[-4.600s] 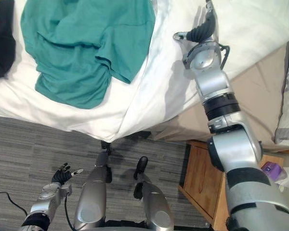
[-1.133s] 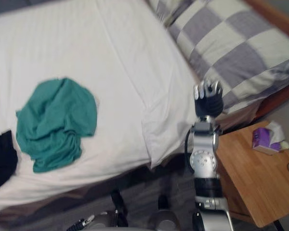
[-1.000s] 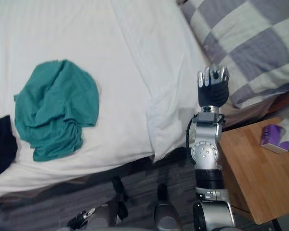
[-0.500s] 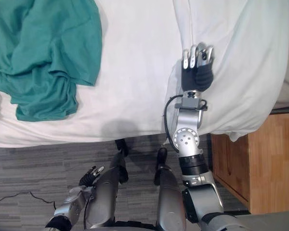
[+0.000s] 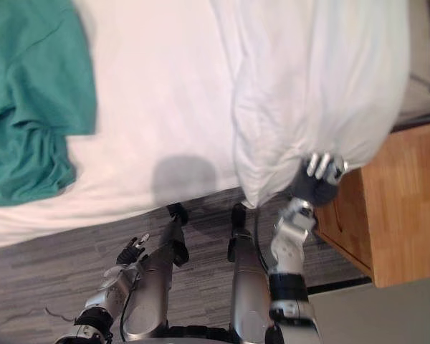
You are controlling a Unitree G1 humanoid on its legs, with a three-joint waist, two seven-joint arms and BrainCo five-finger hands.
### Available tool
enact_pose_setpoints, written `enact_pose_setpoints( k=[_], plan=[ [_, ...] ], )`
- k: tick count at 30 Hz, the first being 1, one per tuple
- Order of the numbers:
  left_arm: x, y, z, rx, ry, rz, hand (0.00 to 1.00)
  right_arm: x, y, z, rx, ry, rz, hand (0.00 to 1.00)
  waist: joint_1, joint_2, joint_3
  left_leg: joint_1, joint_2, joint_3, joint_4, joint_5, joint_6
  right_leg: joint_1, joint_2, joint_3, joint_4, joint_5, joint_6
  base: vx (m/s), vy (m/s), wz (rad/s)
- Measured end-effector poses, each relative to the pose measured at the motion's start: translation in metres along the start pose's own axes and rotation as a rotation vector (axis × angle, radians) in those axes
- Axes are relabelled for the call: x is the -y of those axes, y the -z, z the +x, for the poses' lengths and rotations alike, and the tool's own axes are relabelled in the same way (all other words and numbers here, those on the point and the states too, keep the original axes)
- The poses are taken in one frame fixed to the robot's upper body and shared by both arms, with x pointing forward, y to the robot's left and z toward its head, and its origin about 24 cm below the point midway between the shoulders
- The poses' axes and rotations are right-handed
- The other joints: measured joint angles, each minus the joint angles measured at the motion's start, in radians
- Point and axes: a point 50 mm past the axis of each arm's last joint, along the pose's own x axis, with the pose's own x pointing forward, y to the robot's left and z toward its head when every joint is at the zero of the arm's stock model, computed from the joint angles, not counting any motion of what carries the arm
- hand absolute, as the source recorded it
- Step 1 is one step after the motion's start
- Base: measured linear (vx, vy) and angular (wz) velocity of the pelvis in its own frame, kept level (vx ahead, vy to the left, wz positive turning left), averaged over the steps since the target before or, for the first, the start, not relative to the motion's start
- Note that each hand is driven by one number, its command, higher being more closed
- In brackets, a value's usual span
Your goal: Tidy the bed and pick cloth on bed and put in laundry
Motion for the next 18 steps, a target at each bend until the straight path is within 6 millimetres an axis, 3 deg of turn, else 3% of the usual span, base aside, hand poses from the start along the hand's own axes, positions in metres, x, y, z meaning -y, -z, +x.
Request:
enact_pose_setpoints(
  k=[3,6,8,12,15,18],
  plan=[
    [0.012,0.000,0.002,0.004,0.020,-0.056,0.00,0.026,-0.041,-0.031,0.075,0.201,-0.075,1.00,-0.043,0.000,0.000,0.016,0.025,0.042,0.076,-0.056,-0.003,0.038,0.005,0.022,-0.037,0.022,0.010,0.05,0.010,-0.46],
    [0.028,-0.001,0.003,0.005,0.054,-0.082,0.00,0.039,-0.065,-0.055,0.083,0.325,-0.129,1.00,-0.060,0.000,-0.001,0.039,0.051,0.078,0.117,-0.092,-0.008,0.076,0.018,0.043,-0.081,0.045,0.013,0.03,0.001,-0.42],
    [0.033,0.003,0.002,-0.007,0.070,-0.100,0.00,0.044,-0.069,-0.065,0.068,0.367,-0.134,1.00,-0.060,0.000,-0.001,0.054,0.065,0.090,0.137,-0.107,-0.011,0.097,0.024,0.048,-0.095,0.050,0.010,0.01,-0.018,-0.23],
    [0.022,0.006,0.003,-0.018,0.045,-0.158,0.00,0.043,-0.076,-0.063,0.072,0.357,-0.140,1.00,-0.058,-0.010,-0.008,0.084,0.089,0.097,0.176,-0.134,-0.017,0.146,0.035,0.050,-0.120,0.059,0.009,0.01,-0.011,-0.11],
    [0.003,0.009,0.001,-0.025,0.022,-0.170,0.00,0.030,-0.090,-0.048,0.127,0.274,-0.154,1.00,-0.058,-0.030,-0.025,0.119,0.103,0.108,0.211,-0.163,-0.020,0.200,0.036,0.052,-0.141,0.060,0.011,0.02,0.016,-0.08],
    [-0.012,0.017,-0.004,-0.054,-0.004,-0.160,0.00,0.003,-0.104,-0.024,0.108,0.163,-0.342,1.00,-0.055,-0.056,-0.076,0.147,0.116,0.119,0.244,-0.201,-0.023,0.246,0.034,0.057,-0.165,0.061,0.014,0.03,0.042,-0.12]
  ],
)
